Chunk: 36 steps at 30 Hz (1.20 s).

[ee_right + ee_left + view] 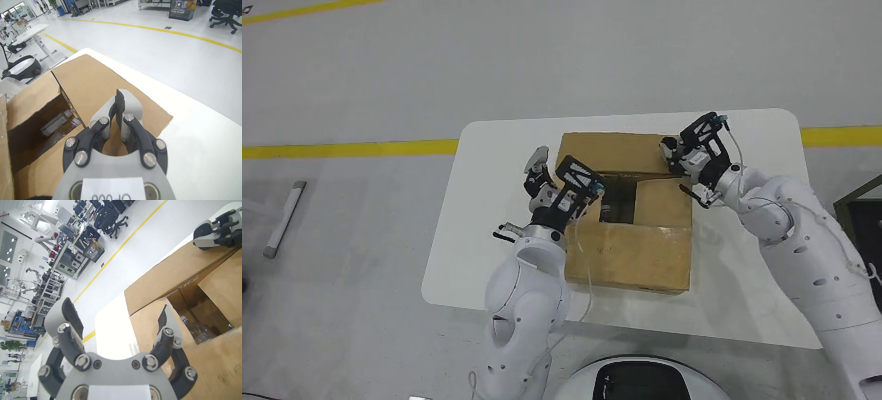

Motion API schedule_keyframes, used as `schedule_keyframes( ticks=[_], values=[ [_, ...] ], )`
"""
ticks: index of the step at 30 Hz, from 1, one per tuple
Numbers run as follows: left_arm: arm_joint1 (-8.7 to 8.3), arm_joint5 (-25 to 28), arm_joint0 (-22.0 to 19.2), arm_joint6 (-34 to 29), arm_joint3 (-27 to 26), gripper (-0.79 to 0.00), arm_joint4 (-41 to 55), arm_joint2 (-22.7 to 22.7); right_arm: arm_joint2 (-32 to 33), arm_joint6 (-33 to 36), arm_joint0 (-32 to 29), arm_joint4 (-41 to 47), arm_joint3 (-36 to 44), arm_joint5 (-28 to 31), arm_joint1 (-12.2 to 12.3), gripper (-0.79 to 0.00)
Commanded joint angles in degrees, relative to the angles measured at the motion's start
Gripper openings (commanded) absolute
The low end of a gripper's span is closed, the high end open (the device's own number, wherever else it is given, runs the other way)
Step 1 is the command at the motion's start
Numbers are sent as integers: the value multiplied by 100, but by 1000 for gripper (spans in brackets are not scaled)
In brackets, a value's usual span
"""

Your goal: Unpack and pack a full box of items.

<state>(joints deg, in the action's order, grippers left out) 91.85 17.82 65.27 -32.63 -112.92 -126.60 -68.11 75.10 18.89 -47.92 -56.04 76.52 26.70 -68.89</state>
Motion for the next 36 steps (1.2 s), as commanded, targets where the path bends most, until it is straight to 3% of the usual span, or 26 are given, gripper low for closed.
schedule_keyframes(
  ticks=[1, 2, 4, 5, 6, 7, 12, 16, 19, 21, 24, 26, 28, 29, 33, 35, 36],
  values=[
    [-9, -29, 29, 25, -29, 0, -17, -28, 145, -50, -91, 274, 147, 227, 27, -785],
    [-11, -49, 38, 43, -29, 0, -14, -31, 266, 8, -194, 373, 288, 420, 61, -683],
    [-15, -75, 35, 70, -21, 0, -13, -28, 601, 251, -543, 806, 645, 935, 147, -351],
    [-17, -77, 27, 83, -8, 0, -11, -24, 798, 431, -764, 1046, 831, 1199, 198, -299],
    [-18, -87, 15, 96, 10, 0, -9, -21, 1015, 629, -1002, 1289, 1004, 1398, 250, -31],
    [-19, -97, 1, 106, 31, 0, -7, -20, 1223, 816, -1228, 1472, 1167, 1527, 299, 0],
    [-17, -121, -92, 138, 141, 0, 36, 27, 1862, 1503, -2333, 2361, 1834, 2130, 472, -15],
    [-18, -48, -183, 174, 243, 0, 60, 88, 1969, 1693, -2779, 2572, 2091, 2233, 532, -46],
    [-15, -43, -245, 186, 290, 0, 86, 141, 1964, 1638, -2920, 2627, 2215, 2274, 555, -71],
    [-13, -39, -273, 191, 330, 0, 101, 176, 1922, 1606, -2997, 2620, 2299, 2331, 567, -132],
    [-11, -54, -295, 194, 357, 0, 118, 213, 1852, 1548, -3074, 2540, 2404, 2397, 583, -145],
    [-12, -58, -301, 191, 369, 0, 124, 232, 1788, 1527, -3092, 2372, 2461, 2475, 594, -206],
    [-12, -78, -296, 189, 378, 0, 133, 247, 1698, 1445, -3096, 2274, 2462, 2478, 596, -203],
    [-13, -82, -294, 191, 380, 0, 134, 254, 1654, 1419, -3084, 2198, 2459, 2479, 598, -246],
    [-20, -97, -272, 197, 371, 0, 143, 252, 1479, 1302, -3057, 2073, 2417, 2471, 603, -252],
    [-24, -106, -254, 189, 362, 0, 137, 247, 1426, 1265, -3043, 2047, 2393, 2446, 610, -317],
    [-26, -110, -246, 189, 356, 0, 134, 248, 1407, 1255, -3036, 2030, 2390, 2432, 615, -400]
  ],
)
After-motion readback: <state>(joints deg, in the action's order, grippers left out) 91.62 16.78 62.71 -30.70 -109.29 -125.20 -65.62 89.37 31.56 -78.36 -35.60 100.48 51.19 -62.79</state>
